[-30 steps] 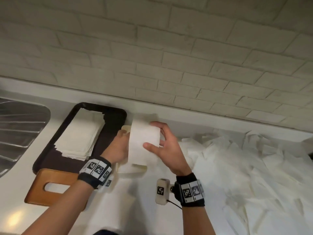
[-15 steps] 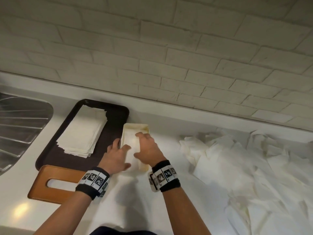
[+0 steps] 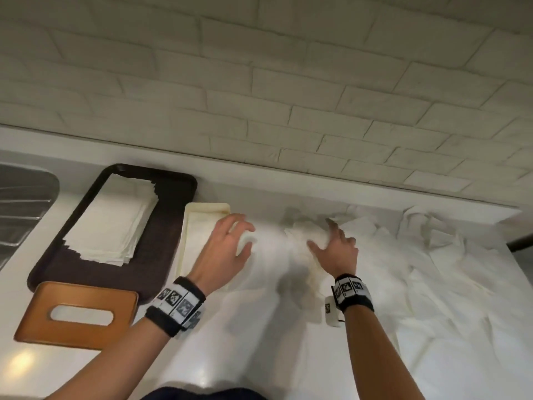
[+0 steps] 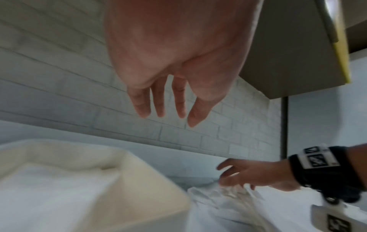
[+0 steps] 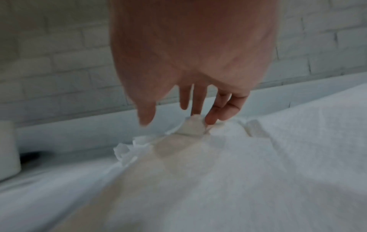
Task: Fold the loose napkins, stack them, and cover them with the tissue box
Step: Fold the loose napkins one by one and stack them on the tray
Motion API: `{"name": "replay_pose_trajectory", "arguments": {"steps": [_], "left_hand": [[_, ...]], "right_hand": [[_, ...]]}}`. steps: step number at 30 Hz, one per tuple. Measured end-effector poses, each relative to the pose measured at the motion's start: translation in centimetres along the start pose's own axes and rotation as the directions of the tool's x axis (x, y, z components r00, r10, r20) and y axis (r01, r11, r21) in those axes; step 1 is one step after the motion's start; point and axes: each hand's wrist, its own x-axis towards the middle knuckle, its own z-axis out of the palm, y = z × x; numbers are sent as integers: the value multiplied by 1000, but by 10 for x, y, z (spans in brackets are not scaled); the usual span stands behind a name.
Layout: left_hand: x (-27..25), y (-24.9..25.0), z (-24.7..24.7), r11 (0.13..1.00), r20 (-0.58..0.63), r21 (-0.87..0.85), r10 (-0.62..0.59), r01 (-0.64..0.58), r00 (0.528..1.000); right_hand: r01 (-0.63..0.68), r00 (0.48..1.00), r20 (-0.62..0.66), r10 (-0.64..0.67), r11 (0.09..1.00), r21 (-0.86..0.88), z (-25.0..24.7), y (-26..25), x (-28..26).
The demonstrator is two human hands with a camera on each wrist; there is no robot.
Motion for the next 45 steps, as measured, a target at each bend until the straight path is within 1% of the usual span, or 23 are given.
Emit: {"name": "replay_pose_trajectory", "arguments": {"steps": [2,3,5,7,9,11,13,14,16,19,21,23,24,28,33,36,37,39,40,42,43,44,45], "left_hand": [[9,16,16,998,69,-28,59,-58,996],[12,22,22,997,99,-40,71,-68,993],[18,31,29,997,141,-58,56,-49,988],[21,35,31,998,155,-66,14,-4,988],[22,36,30,992,165,-107,-54,72,985],[22,38,27,969,196,-176,-136,171,971],[24,44,23,918,255,-275,-218,287,942],[26,50,20,875,285,-354,-235,330,929],[30,57,15,774,313,-509,-242,377,918],[32,58,13,752,159,-566,-302,337,940],[32,53,7,741,38,-575,-398,346,916],[34,42,-5,766,-51,-545,-436,341,898],[35,35,-13,790,-77,-511,-434,338,898],[39,-11,-52,866,-90,-300,-443,400,892],[37,-66,-68,907,-58,-36,-421,419,905],[29,-80,-65,942,-120,129,-294,309,948],[26,-81,-63,952,-80,165,-247,257,966],[21,-81,-56,955,128,242,-205,170,970],[16,-83,-51,943,274,305,-222,135,936],[5,-87,-39,880,523,473,-313,35,793],[0,-90,-33,852,578,523,-361,7,731],[-4,-92,-28,839,589,545,-391,10,708],[-7,-94,-25,835,574,550,-398,23,715]], "right_hand": [[56,993,106,-44,992,-114,8,-2,3],[58,993,106,-47,993,-103,11,-4,3],[36,999,19,-36,999,24,11,-8,-3],[24,998,-63,-9,972,235,5,-14,-14],[49,997,-80,-10,860,508,-8,-19,-30],[57,998,-40,-42,640,766,-31,-28,-51],[80,988,-7,-154,473,877,-56,-41,-69],[101,980,-15,-196,436,894,-66,-48,-77],[149,969,-42,-242,443,884,-76,-61,-86],[116,972,-8,-233,452,885,-67,-82,-94],[74,979,11,-203,405,911,-56,-96,-103],[107,970,-15,-241,373,922,-44,-107,-115],[134,961,-26,-275,383,914,-37,-112,-122],[219,926,15,-378,567,794,-3,-139,-133],[40,905,246,-348,644,764,26,-186,-132],[42,883,322,-341,741,670,45,-202,-129],[60,873,347,-343,780,622,48,-204,-128],[89,873,343,-348,804,588,46,-202,-125],[117,890,289,-353,790,602,39,-199,-122],[221,950,73,-304,819,530,25,-185,-109],[256,963,-34,-268,867,428,19,-173,-101],[282,959,-128,-255,912,296,14,-159,-93],[285,948,-182,-260,949,132,11,-144,-86]]}}
